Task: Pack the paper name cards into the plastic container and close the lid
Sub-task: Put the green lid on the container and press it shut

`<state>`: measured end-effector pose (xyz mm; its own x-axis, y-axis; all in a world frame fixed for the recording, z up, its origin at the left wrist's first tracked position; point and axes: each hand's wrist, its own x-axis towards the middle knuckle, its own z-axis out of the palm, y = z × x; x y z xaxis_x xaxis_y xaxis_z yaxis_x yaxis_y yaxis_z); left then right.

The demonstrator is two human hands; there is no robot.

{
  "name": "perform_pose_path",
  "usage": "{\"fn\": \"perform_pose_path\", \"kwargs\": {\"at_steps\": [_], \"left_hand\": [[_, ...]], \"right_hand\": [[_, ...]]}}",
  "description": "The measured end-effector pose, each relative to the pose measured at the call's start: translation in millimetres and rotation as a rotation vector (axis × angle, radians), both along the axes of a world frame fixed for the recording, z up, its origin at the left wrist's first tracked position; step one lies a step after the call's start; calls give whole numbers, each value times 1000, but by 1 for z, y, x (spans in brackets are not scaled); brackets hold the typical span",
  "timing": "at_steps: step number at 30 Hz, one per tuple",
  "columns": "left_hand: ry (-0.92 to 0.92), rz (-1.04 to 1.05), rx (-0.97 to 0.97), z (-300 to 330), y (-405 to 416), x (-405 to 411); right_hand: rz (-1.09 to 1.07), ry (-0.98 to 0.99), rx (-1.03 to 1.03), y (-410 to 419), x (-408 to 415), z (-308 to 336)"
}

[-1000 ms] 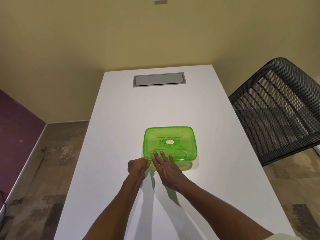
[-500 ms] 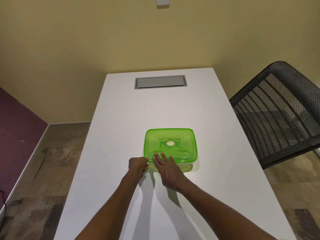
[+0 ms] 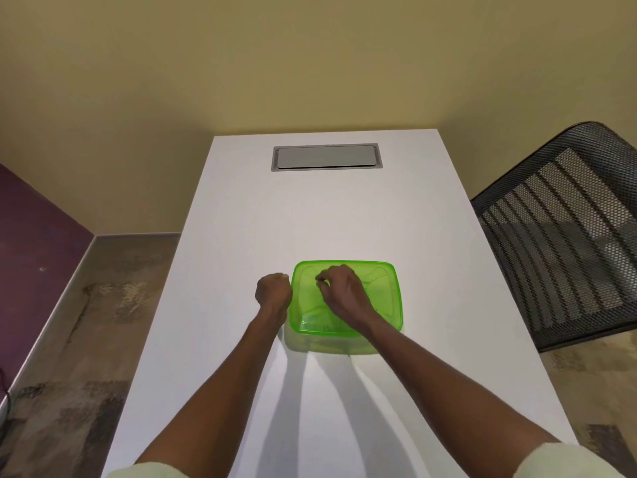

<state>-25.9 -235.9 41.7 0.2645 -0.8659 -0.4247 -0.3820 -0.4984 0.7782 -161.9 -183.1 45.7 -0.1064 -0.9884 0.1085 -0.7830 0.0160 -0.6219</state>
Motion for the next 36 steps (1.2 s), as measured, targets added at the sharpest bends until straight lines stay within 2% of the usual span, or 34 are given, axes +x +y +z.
{"fn": "perform_pose_path", "kwargs": {"at_steps": [4,7,10,13,22,29,36], "left_hand": [[13,34,39,-9,-13,-9],[118,24,146,-18,-23,-10],[66,57,164,-29,-29,-15],[133,135,182,-32,-29,-22],[63,184,44,-48,-28,-31],[22,210,52,-53,-30,-32],[8,236,65,-53,-30,-34]], "right_hand": [[-18,-27,51,-35,-10,1],[6,-18,165,-55,-13,-6],[31,-53,281,-71,-11,-11],[87,-49,412,-87,-8,-17],[-51,-137,627,-112,1,-24],[-208,-128,709,-125,8,-23],[-244,-116,728,-129,10,-22]]}}
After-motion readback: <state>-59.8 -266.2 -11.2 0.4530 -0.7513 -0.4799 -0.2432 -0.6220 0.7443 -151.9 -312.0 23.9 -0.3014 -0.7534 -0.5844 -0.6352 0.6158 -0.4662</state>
